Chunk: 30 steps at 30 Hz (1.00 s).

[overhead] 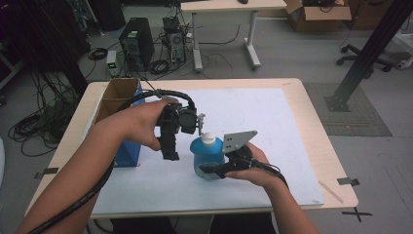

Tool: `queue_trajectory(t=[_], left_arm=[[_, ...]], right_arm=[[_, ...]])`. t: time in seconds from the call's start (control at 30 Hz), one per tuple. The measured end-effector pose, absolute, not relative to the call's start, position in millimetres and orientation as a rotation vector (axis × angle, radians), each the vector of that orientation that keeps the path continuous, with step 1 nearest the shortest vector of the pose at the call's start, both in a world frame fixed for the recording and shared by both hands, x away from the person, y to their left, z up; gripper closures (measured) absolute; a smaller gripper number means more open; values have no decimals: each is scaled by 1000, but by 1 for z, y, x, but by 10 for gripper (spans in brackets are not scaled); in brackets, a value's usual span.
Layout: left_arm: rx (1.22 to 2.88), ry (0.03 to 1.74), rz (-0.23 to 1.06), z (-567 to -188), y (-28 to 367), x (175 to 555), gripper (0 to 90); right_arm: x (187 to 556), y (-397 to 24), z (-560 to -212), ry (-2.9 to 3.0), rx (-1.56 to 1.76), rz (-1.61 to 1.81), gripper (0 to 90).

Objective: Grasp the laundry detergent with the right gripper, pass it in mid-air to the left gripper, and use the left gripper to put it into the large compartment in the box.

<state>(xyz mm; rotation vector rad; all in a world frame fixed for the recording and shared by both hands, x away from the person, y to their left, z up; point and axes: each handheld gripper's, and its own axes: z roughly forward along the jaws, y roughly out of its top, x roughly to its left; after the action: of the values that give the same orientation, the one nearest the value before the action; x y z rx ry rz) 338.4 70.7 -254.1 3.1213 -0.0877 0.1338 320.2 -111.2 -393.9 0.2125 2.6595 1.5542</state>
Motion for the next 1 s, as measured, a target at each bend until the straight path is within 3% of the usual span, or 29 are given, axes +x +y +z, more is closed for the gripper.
queue_trajectory(t=[1.0], left_arm=[[3073,-153,110,-242,55,330,4]], right_arm=[[332,-64,-387,2637,138,1652,457]])
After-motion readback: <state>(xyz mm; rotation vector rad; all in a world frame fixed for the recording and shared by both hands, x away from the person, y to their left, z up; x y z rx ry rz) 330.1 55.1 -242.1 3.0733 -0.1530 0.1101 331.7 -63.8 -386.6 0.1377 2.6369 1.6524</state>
